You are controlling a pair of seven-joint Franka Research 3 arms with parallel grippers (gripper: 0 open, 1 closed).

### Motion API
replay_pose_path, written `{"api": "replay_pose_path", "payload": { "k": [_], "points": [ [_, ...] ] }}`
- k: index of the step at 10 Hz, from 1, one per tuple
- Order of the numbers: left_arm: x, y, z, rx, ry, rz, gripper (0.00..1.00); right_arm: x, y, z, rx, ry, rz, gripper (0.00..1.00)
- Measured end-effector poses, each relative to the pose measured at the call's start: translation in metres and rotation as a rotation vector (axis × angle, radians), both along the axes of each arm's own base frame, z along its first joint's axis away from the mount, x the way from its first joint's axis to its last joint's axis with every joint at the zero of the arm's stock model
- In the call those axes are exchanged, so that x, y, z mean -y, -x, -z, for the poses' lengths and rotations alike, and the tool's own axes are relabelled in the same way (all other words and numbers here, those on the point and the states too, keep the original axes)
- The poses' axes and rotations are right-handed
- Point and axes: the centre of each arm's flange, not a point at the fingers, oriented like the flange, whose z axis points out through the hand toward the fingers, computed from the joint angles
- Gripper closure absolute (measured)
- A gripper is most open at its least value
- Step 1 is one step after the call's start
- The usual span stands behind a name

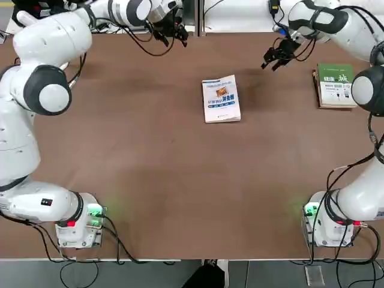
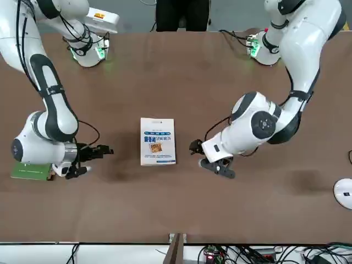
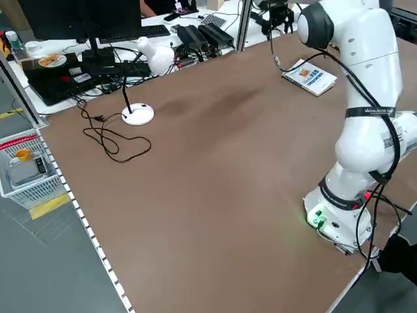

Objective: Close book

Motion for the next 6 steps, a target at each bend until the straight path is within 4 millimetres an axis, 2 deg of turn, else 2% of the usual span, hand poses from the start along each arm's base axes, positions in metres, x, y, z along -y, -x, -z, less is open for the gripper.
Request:
{"api": "replay_pose_path", "payload": {
  "k": [1, 2, 6],
  "points": [
    [-0.002, 0.002, -0.012, 0.011, -0.019, -0.008, 0.00, 0.012, -0.005, -0.005, 0.017, 0.035, -0.011, 0.07],
    [-0.006, 0.005, -0.022, 0.009, -0.039, -0.010, 0.00, 0.022, -0.009, -0.010, 0.034, 0.068, -0.020, 0.00],
    [-0.043, 0.007, -0.048, -0.025, -0.100, -0.042, 0.00, 0.059, -0.025, -0.032, 0.100, 0.211, -0.071, 0.00]
  ]
}}
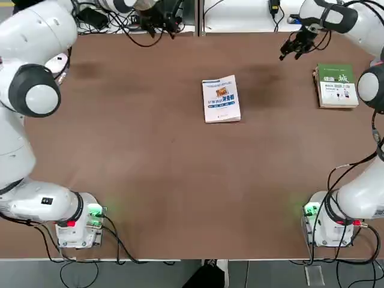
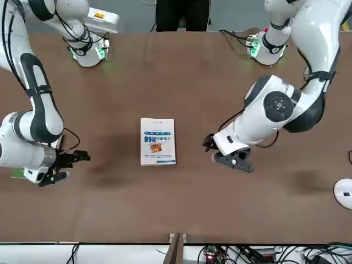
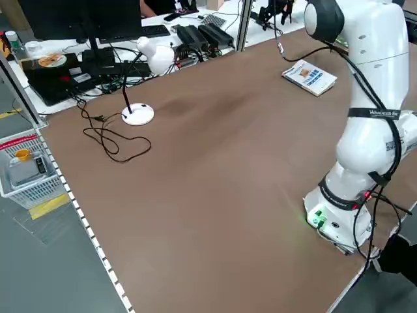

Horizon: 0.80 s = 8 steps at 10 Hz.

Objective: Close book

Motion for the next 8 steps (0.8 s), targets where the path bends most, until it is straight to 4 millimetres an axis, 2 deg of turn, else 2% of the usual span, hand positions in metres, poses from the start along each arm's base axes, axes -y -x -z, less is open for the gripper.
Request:
{"api": "replay_pose_path", "payload": {
  "k": [3, 8],
  "points": [
    [-0.033, -0.001, -0.009, -0.004, -0.026, -0.038, 0.00, 0.021, -0.011, -0.014, 0.044, 0.089, -0.027, 0.00],
    [-0.074, 0.002, -0.025, 0.029, -0.092, -0.077, 0.00, 0.047, -0.025, -0.037, 0.130, 0.166, -0.014, 0.00]
  ]
}}
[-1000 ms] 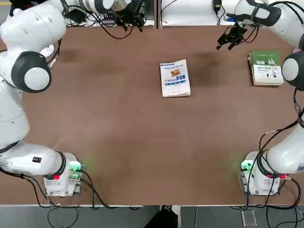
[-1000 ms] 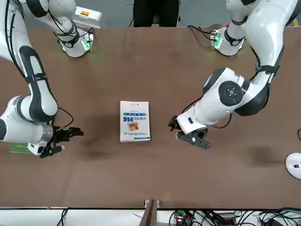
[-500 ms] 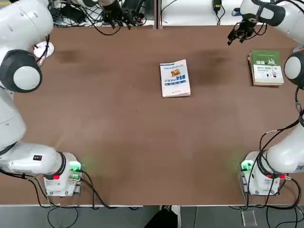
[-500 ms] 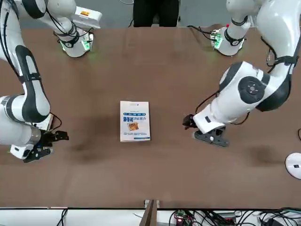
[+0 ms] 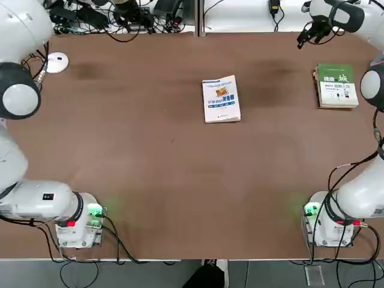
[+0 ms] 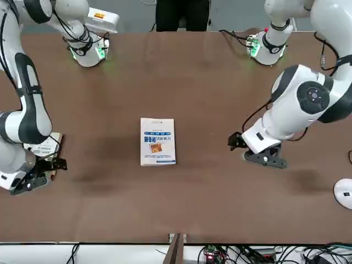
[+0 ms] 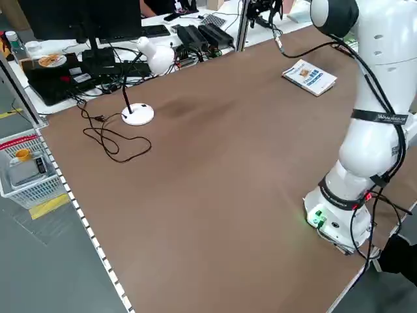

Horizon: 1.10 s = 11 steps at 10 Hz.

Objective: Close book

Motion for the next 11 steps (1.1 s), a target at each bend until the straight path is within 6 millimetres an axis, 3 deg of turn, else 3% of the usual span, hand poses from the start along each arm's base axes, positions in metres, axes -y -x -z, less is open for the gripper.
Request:
{"api": "replay_pose_path", "payload": {
  "k": [2, 4, 7, 11],
  "points": [
    [-0.022, 0.000, -0.005, 0.010, -0.026, -0.021, 0.00, 0.006, -0.003, -0.016, 0.029, 0.025, 0.038, 0.00],
    [-0.041, 0.002, -0.010, 0.014, -0.042, -0.036, 0.00, 0.007, 0.000, -0.045, 0.038, 0.040, 0.140, 0.00],
    [-0.058, 0.017, -0.020, 0.018, -0.074, -0.056, 0.00, -0.005, 0.024, -0.112, 0.000, 0.025, 0.276, 0.00],
    [-0.076, 0.046, -0.027, 0.015, -0.124, -0.079, 0.00, -0.015, 0.075, -0.208, -0.025, 0.003, 0.360, 0.00]
  ]
}}
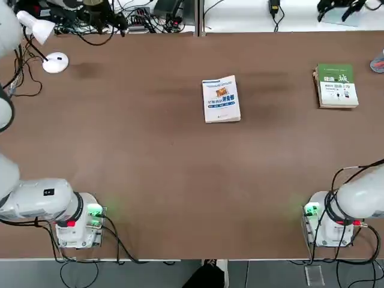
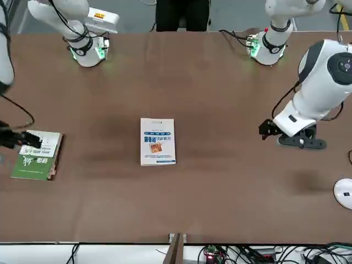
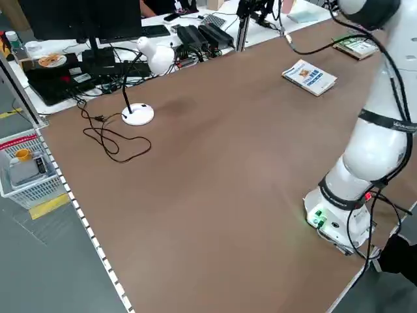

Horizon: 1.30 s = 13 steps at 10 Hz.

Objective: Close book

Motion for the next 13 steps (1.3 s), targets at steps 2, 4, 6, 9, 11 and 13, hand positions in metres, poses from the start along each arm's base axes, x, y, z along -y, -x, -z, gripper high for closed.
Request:
{"api": "replay_pose_path", "payload": {
  "k": [2, 4, 6, 9, 11, 13],
  "points": [
    [-0.019, 0.006, -0.003, -0.007, 0.004, -0.037, 0.00, 0.000, 0.019, -0.036, 0.027, -0.006, 0.003, 0.00],
    [-0.029, 0.011, -0.008, -0.003, 0.003, -0.057, 0.00, 0.001, 0.035, -0.059, 0.035, -0.008, 0.002, 0.00],
    [-0.037, 0.015, -0.017, 0.001, -0.001, -0.072, 0.00, 0.004, 0.048, -0.070, 0.014, -0.009, 0.005, 0.00],
    [-0.042, 0.027, -0.036, -0.008, -0.017, -0.088, 0.00, 0.009, 0.057, -0.074, -0.002, -0.008, 0.013, 0.00],
    [-0.042, 0.039, -0.049, -0.031, -0.021, -0.095, 0.00, 0.011, 0.062, -0.073, -0.018, -0.002, 0.014, 0.00],
    [-0.043, 0.047, -0.060, -0.060, -0.024, -0.107, 0.00, 0.012, 0.063, -0.073, -0.020, 0.021, 0.015, 0.00]
  ]
}}
